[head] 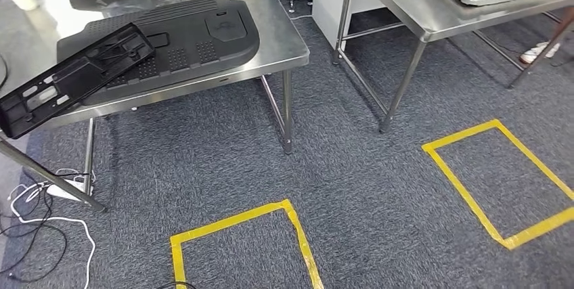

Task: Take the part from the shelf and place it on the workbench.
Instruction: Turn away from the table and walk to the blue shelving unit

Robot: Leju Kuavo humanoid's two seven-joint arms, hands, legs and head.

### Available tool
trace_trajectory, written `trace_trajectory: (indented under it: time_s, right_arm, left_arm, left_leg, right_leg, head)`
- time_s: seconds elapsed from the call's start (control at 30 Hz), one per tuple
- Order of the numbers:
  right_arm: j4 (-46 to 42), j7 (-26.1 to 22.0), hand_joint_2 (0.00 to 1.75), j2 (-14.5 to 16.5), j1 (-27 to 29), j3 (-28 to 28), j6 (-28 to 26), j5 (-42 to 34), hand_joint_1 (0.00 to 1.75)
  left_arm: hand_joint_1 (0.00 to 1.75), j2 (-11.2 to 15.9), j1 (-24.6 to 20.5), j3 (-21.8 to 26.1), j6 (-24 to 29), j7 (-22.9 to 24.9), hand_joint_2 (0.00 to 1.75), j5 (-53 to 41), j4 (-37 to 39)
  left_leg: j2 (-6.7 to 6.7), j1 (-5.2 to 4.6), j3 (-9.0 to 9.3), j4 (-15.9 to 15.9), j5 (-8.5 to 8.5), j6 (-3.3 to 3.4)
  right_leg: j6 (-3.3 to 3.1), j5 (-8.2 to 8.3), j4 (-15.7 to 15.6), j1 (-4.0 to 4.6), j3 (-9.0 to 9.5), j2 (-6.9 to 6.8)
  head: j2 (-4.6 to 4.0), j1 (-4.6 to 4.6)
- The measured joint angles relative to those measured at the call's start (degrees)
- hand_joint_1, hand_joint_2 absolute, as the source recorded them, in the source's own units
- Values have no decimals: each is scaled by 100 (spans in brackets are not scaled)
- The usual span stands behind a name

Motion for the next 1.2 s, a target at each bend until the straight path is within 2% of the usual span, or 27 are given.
trace_trajectory:
  time_s: [0.07,0.13,0.17,0.2,0.23,0.27,0.3,0.33,0.4,0.43,0.5,0.53,0.57,0.63,0.67,0.7,0.73,0.77,0.8,0.83,0.9,0.97,1.0,1.03,1.1,1.17,1.2]
  right_arm:
    - [1,-30,0,14,8,-14,-1,-20,0]
    - [2,-46,0,29,7,-26,-1,-51,0]
    - [2,-51,0,40,10,-29,-1,-66,0]
    - [2,-56,0,51,20,-33,-1,-75,0]
    - [2,-60,0,60,28,-36,-1,-80,0]
    - [2,-64,0,66,33,-38,-1,-80,0]
    - [2,-66,0,69,35,-41,-1,-79,0]
    - [2,-66,0,71,35,-44,-1,-75,0]
    - [1,-65,0,74,39,-51,-1,-69,0]
    - [0,-65,0,79,44,-54,-1,-65,0]
    - [-2,-64,0,87,59,-66,-1,-57,0]
    - [-4,-62,0,92,66,-75,-1,-52,0]
    - [-7,-57,0,94,69,-82,-1,-49,0]
    - [-11,-42,0,97,69,-90,-1,-44,0]
    - [-11,-34,0,98,65,-90,-1,-43,0]
    - [-11,-29,0,100,63,-90,-1,-43,0]
    - [-11,-26,0,102,59,-90,-1,-42,0]
    - [-10,-23,0,103,51,-90,0,-42,0]
    - [-9,-20,0,105,43,-90,1,-42,0]
    - [-8,-19,0,105,36,-90,1,-42,0]
    - [-4,-19,0,108,13,-90,1,-40,0]
    - [1,-23,0,111,-12,-91,1,-33,0]
    - [3,-25,0,112,-19,-91,1,-27,0]
    - [4,-25,0,112,-14,-91,1,-19,0]
    - [5,-23,0,111,-14,-93,1,1,0]
    - [9,-11,0,111,-23,-94,1,14,0]
    - [12,-3,0,111,-25,-94,1,14,0]
  left_arm:
    - [0,-1,-6,-2,-2,-10,0,2,-1]
    - [0,-1,4,-5,0,-31,0,1,-2]
    - [0,-1,16,-8,1,-39,0,0,-2]
    - [0,0,25,-11,2,-44,0,-1,-2]
    - [0,0,30,-15,2,-46,0,-4,-2]
    - [0,-1,29,-20,2,-47,0,-9,-2]
    - [0,-1,26,-25,2,-50,0,-17,-2]
    - [0,-1,23,-28,0,-55,0,-26,-2]
    - [0,0,18,-32,-11,-65,0,-39,-3]
    - [0,1,16,-35,-20,-67,0,-42,-3]
    - [0,1,10,-40,-39,-67,0,-44,-3]
    - [0,2,6,-42,-46,-67,0,-43,-3]
    - [0,3,1,-42,-50,-67,0,-42,-3]
    - [0,5,-6,-42,-54,-66,0,-36,-3]
    - [0,5,-7,-42,-53,-65,0,-28,-2]
    - [0,8,-5,-42,-52,-63,0,-19,-2]
    - [0,10,-5,-42,-51,-62,0,-10,-2]
    - [0,12,-5,-42,-50,-61,0,-2,-2]
    - [0,14,-5,-42,-50,-66,0,3,-2]
    - [0,14,-3,-43,-50,-75,0,4,-2]
    - [0,15,-3,-44,-51,-105,0,9,-2]
    - [0,16,-1,-44,-58,-136,0,15,-1]
    - [0,15,0,-44,-65,-149,0,17,-1]
    - [0,11,-1,-44,-75,-157,0,20,0]
    - [0,4,-9,-44,-93,-165,0,24,2]
    - [0,1,2,-47,-105,-164,0,27,4]
    - [0,1,13,-49,-109,-163,0,32,7]
  left_leg:
    - [144,7,15,-62,38,71]
    - [291,4,16,-91,51,109]
    - [372,-2,12,-90,46,119]
    - [452,-7,11,-89,41,124]
    - [532,-9,12,-88,34,126]
    - [609,-9,18,-86,25,124]
    - [679,-7,31,-85,13,113]
    - [738,-11,48,-84,-2,96]
    - [833,-39,78,-66,-38,42]
    - [878,-53,92,-61,-50,16]
    - [964,-60,123,-56,-75,-35]
    - [924,-50,132,-18,-117,-68]
    - [814,-38,99,107,-211,-100]
    - [507,-13,-152,722,-553,-148]
    - [413,-9,-350,1140,-740,-159]
    - [373,-11,-523,1494,-861,-163]
    - [355,-12,-618,1670,-868,-160]
    - [342,-14,-613,1635,-766,-147]
    - [316,-13,-497,1353,-557,-125]
    - [252,-9,-321,921,-326,-97]
    - [38,4,-41,215,-54,-57]
    - [-51,-8,17,37,-34,-30]
    - [1,-16,20,19,-18,0]
    - [64,-16,26,-7,2,38]
    - [193,2,39,-71,46,114]
    - [326,3,35,-97,62,144]
    - [402,0,28,-95,59,148]
  right_leg:
    - [50,-146,201,5,-95,-216]
    - [77,-489,805,22,-370,-555]
    - [90,-649,1164,20,-536,-640]
    - [100,-729,1418,16,-651,-682]
    - [108,-711,1497,13,-680,-711]
    - [112,-591,1358,11,-602,-747]
    - [111,-403,1029,9,-427,-811]
    - [107,-238,623,15,-217,-940]
    - [51,-51,59,49,60,-1103]
    - [19,-48,-29,70,89,-1120]
    - [-46,-33,-40,79,75,-993]
    - [-75,-22,-52,68,79,-940]
    - [-110,-9,-65,53,83,-891]
    - [-162,7,-74,37,81,-793]
    - [-179,10,-71,40,73,-735]
    - [-186,11,-65,45,68,-669]
    - [-189,12,-59,49,67,-599]
    - [-189,12,-51,52,69,-525]
    - [-187,10,-42,52,73,-447]
    - [-180,7,-33,51,76,-371]
    - [-140,7,-9,54,54,-233]
    - [-70,24,-3,41,14,-127]
    - [-30,37,-10,27,0,-72]
    - [0,31,0,14,-10,-82]
    - [52,-131,226,20,-114,-329]
    - [90,-488,851,25,-398,-640]
    - [109,-649,1217,18,-568,-693]
  head:
    - [0,26]
    - [0,63]
    - [0,73]
    - [0,74]
    - [0,73]
    - [0,73]
    - [0,74]
    - [0,75]
    - [0,73]
    - [0,73]
    - [0,68]
    - [0,68]
    - [0,60]
    - [0,46]
    - [0,40]
    - [0,41]
    - [0,41]
    - [0,42]
    - [0,42]
    - [0,42]
    - [0,50]
    - [0,58]
    - [0,57]
    - [0,60]
    - [0,87]
    - [0,116]
    - [0,118]
